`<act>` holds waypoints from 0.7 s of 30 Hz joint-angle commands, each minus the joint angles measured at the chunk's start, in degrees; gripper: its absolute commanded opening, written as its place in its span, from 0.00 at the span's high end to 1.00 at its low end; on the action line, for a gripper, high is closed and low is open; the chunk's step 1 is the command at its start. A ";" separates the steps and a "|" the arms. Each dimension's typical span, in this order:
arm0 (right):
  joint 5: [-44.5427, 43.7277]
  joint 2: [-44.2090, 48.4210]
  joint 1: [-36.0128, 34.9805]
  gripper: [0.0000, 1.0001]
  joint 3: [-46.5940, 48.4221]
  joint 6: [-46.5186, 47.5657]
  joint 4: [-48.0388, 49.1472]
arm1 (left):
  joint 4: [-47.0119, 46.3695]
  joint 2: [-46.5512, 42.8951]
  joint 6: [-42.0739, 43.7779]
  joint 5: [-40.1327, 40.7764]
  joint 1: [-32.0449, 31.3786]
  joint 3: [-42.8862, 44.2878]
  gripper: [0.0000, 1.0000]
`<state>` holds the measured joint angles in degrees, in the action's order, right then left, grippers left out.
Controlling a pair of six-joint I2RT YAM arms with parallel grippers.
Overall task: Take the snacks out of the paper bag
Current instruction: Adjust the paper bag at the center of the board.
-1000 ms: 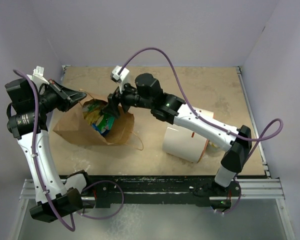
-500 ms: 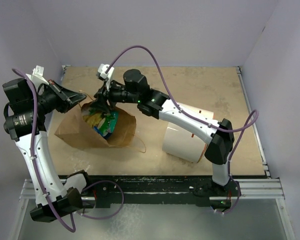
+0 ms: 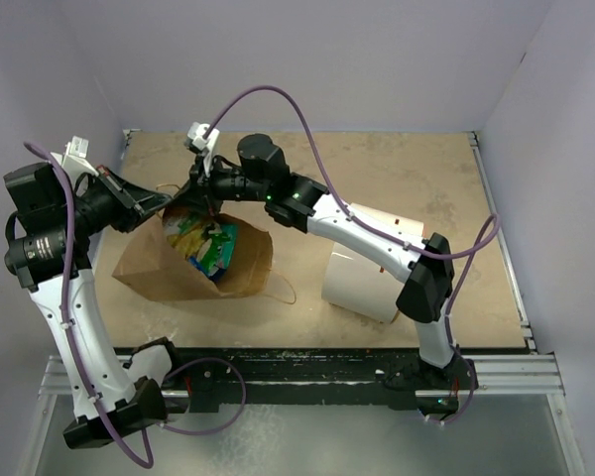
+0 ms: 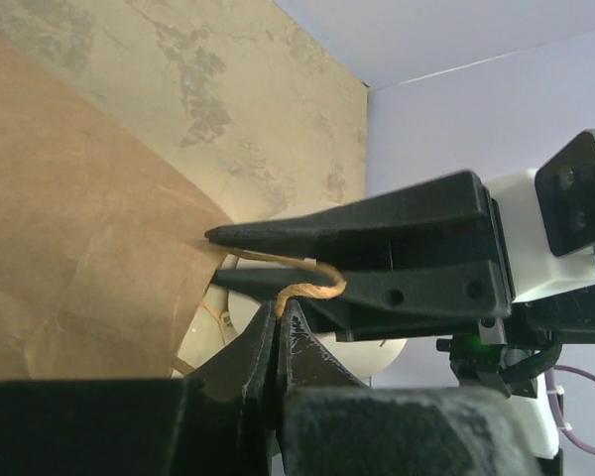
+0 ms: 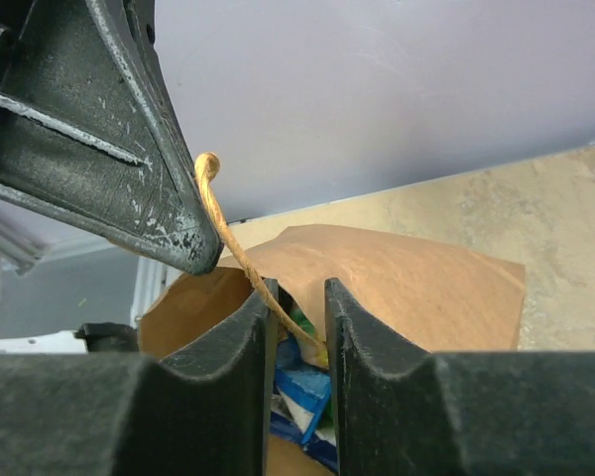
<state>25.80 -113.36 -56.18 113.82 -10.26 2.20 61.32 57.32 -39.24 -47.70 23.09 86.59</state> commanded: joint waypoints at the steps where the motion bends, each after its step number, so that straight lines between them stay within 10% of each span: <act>1: 2.28 7.38 0.17 0.68 -3.08 -3.26 6.30 | -0.42 -3.64 0.20 0.72 -0.24 0.34 1.00; 6: 1.05 6.07 0.41 1.00 -0.39 -2.90 2.11 | -3.52 -5.59 -2.58 0.62 -0.24 -2.33 1.00; 8: 1.49 5.52 0.46 1.00 0.70 -3.12 1.45 | -3.58 -6.10 -2.56 0.84 -0.24 -2.24 0.97; 14: -0.65 7.35 0.55 1.00 -1.81 -7.06 1.74 | 1.18 -10.30 0.33 5.06 -0.24 -0.99 0.37; 21: -1.90 10.36 0.56 1.00 -5.25 -7.92 1.18 | -4.33 -18.04 2.36 4.16 -0.23 -7.55 0.28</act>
<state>25.06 -107.74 -55.81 109.08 -16.78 1.78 62.13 41.67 -39.22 -43.03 23.09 81.25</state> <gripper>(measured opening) 0.011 0.712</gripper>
